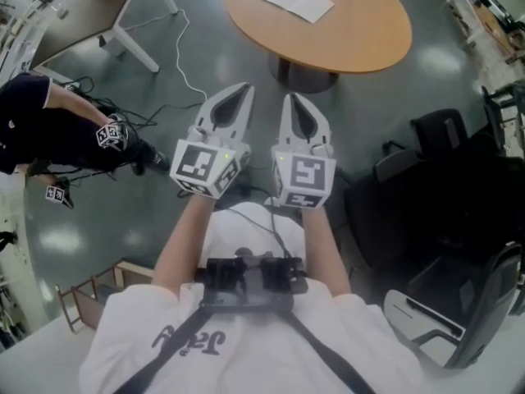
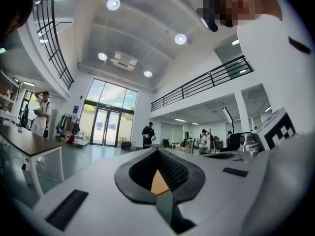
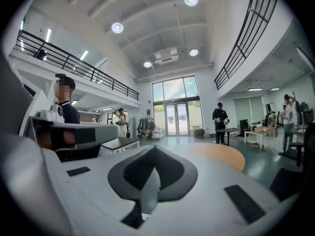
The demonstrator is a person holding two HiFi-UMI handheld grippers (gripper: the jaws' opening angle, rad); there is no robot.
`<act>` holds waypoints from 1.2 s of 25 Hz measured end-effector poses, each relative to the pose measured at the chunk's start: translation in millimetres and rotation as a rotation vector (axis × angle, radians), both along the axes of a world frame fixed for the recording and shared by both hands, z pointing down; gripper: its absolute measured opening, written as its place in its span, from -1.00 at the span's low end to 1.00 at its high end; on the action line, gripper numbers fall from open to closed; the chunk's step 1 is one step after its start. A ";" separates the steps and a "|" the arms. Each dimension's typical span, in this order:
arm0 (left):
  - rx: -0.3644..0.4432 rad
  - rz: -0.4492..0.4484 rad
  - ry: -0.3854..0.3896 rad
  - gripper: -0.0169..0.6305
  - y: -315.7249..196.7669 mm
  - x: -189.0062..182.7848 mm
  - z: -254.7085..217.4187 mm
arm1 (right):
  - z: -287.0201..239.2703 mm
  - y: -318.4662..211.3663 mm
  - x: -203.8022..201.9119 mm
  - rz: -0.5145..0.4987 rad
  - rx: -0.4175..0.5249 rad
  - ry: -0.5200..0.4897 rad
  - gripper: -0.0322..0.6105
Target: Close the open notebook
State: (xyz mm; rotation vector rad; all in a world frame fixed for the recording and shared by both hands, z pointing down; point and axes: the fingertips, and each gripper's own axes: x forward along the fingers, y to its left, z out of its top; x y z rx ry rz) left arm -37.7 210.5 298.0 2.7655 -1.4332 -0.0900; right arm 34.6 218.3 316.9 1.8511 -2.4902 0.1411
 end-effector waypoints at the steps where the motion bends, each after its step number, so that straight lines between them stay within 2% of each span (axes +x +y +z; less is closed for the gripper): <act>1: -0.013 -0.005 -0.001 -0.91 -7.0 -3.5 7.1 | 2.0 -5.1 -1.2 0.002 -0.006 0.003 -0.85; 3: -0.034 -0.004 0.001 -0.91 -23.5 -7.4 17.0 | 3.6 -17.3 -1.6 0.006 -0.011 0.008 -0.85; 9: -0.028 0.034 0.016 -0.91 -85.5 -12.4 19.3 | -1.6 -71.0 -10.7 0.025 -0.007 0.039 -0.85; 14: 0.017 0.048 0.054 -0.91 -143.2 -14.3 -1.5 | -14.9 -124.9 -16.9 0.051 0.012 0.056 -0.85; 17: 0.032 0.081 0.112 -0.91 -173.6 -28.8 -13.4 | -19.7 -153.8 -33.7 0.056 0.043 0.100 -0.85; 20: 0.051 0.118 0.171 -0.91 -199.0 -48.3 -27.8 | -14.8 -183.5 -49.6 0.056 0.017 0.126 -0.85; 26: 0.064 0.068 0.104 -0.91 -248.3 -88.6 -15.4 | -12.2 -230.8 -76.3 0.050 0.055 0.119 -0.85; 30: 0.061 0.079 0.037 -0.91 -277.6 -98.4 3.3 | -9.9 -249.1 -94.6 0.012 0.077 0.112 -0.84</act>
